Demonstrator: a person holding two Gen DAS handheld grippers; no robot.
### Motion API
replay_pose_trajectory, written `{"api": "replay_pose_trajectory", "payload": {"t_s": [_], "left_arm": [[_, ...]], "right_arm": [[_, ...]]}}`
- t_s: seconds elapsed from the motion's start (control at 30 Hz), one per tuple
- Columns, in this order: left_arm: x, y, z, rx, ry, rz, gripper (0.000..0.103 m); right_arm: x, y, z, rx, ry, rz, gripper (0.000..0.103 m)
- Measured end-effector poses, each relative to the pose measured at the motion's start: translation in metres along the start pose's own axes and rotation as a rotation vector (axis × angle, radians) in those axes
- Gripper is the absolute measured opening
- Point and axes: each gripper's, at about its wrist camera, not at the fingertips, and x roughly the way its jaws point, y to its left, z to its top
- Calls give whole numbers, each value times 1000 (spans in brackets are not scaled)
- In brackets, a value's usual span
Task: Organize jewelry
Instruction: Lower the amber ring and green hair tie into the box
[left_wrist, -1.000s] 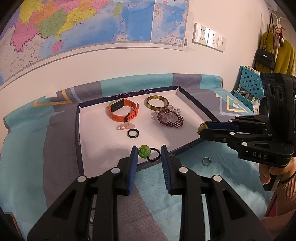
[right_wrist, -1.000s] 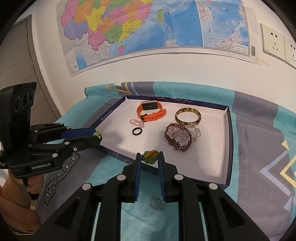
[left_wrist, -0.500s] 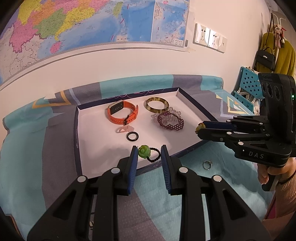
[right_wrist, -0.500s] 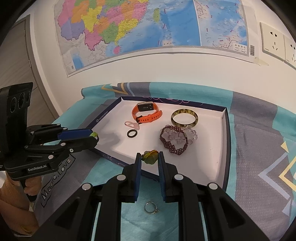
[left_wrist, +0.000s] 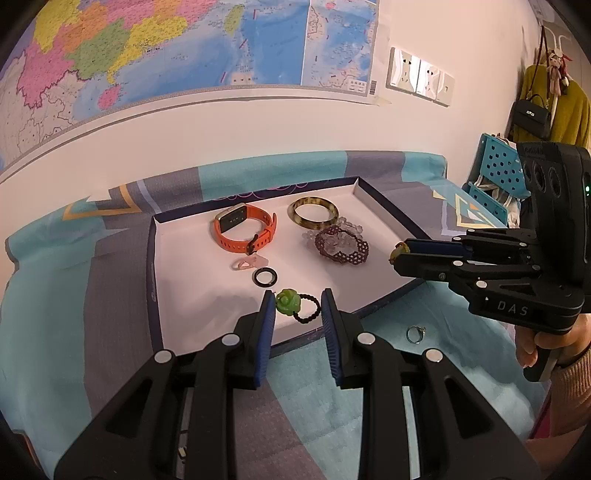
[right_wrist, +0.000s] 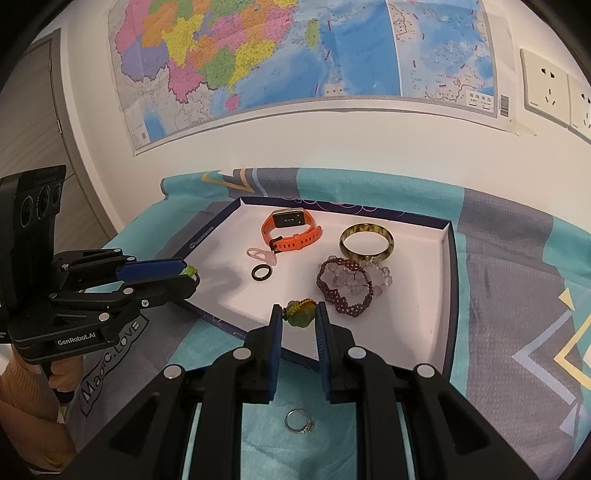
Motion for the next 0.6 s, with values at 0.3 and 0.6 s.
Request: {"api": "replay_pose_trajectory", "payload": {"t_s": [0.3, 0.6], "left_arm": [[8, 3, 6, 4, 8, 17, 26], [18, 6, 9, 3, 23, 24, 26]], "right_arm": [[2, -1, 3, 0, 2, -2, 16], [16, -4, 9, -5, 23, -12, 16]]}}
